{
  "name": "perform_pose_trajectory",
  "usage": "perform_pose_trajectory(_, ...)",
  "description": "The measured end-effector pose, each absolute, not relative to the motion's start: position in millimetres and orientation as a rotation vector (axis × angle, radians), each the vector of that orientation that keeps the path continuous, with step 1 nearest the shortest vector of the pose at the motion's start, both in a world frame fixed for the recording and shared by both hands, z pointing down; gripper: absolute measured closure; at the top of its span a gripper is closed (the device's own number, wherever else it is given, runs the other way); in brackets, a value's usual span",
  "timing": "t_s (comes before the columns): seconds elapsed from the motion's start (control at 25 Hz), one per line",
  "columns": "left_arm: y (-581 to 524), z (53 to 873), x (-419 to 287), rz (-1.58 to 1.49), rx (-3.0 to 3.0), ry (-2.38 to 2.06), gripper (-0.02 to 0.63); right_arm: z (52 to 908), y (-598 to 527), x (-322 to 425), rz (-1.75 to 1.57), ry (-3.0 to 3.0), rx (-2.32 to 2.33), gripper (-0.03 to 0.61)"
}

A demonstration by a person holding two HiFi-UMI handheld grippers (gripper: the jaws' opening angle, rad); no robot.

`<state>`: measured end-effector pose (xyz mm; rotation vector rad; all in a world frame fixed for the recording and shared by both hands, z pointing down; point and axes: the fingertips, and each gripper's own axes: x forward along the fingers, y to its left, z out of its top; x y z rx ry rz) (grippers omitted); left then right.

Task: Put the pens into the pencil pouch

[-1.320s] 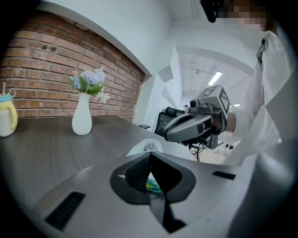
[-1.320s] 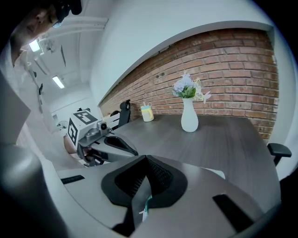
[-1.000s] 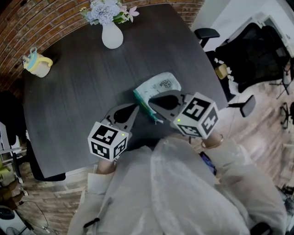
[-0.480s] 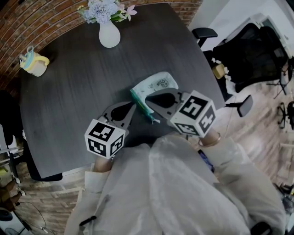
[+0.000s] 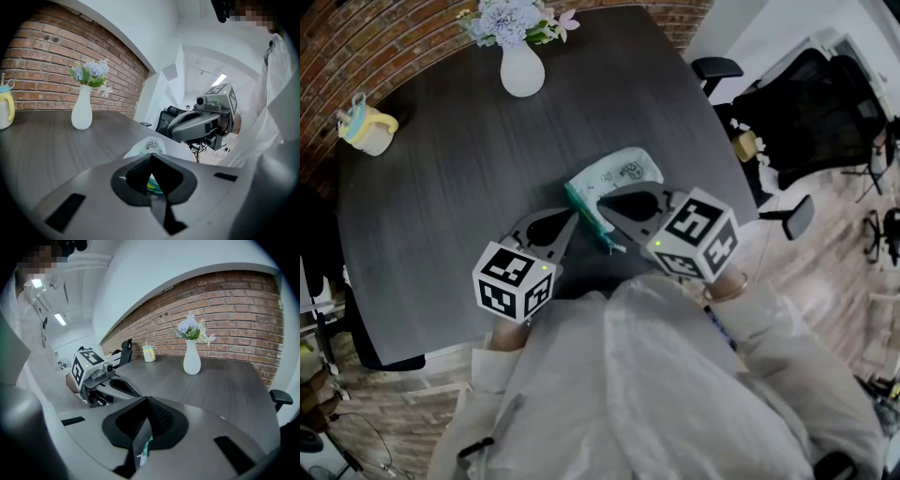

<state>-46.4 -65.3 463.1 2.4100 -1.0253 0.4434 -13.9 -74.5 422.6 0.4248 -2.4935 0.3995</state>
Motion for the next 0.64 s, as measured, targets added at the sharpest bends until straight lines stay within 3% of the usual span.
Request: perform_pose_trajectory(0.64, -71, 471, -58, 0.396, 2.363, -1.081, 0.607, 426, -78, -22, 0.465, -2.522, 0.495, 0.574)
